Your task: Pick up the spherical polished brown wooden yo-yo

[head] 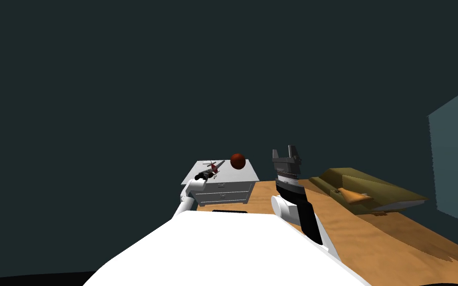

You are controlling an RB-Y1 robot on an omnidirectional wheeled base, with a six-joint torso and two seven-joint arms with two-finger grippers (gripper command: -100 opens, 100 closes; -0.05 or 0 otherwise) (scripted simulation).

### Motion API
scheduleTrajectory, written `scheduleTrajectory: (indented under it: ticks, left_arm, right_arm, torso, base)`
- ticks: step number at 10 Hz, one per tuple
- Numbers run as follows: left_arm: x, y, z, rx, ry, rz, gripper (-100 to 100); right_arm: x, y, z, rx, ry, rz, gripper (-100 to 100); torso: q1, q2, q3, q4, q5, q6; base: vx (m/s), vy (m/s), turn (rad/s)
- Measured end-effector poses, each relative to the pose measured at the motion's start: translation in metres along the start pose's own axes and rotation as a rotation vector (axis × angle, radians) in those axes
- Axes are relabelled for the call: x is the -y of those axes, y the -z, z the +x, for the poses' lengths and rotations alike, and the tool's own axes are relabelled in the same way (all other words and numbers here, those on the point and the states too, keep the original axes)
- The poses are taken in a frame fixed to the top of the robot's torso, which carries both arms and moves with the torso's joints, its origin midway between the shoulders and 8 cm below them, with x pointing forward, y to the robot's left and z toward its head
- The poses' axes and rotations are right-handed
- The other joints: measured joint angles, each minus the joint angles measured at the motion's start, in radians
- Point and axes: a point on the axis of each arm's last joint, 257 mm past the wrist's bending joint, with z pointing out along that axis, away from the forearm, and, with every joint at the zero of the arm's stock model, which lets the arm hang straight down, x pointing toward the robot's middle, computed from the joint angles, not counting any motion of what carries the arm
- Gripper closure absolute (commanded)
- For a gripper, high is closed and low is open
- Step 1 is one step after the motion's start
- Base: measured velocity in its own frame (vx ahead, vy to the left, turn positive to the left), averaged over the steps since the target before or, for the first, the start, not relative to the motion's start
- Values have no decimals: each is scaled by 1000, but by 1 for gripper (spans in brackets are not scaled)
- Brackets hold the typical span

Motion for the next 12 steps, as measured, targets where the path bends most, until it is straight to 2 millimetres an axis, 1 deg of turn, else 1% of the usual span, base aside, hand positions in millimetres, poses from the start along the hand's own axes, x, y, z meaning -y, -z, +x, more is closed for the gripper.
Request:
scheduleTrajectory:
  ticks: [1,2,9,10,11,12]
  left_arm:
    - [-1,0,0,-2,0,-6,0]
    - [-1,0,0,-2,0,-5,-100]
    - [-9,-21,-21,47,50,-23,-100]
    - [-9,-21,-21,48,52,-23,100]
    - [-13,-21,-21,47,52,-30,100]
    - [-11,-21,-21,47,52,-27,100]
  right_arm:
    - [0,0,0,0,0,0,0]
    - [0,0,0,0,0,0,0]
    - [0,0,0,0,0,0,0]
    - [0,0,0,0,0,0,0]
    - [0,0,0,0,0,0,0]
    - [0,0,0,0,0,0,0]
  torso:
    - [1,2,1,0,0,0]
    - [2,3,2,1,0,0]
    - [4,6,3,1,1,0]
    - [3,5,3,1,1,0]
    - [2,4,3,3,0,1]
    - [2,3,2,2,0,1]
  base:
    - [0,0,0]
    - [-8,6,-121]
    - [-21,20,-98]
    - [-7,1,13]
    - [0,0,0]
    - [0,0,0]
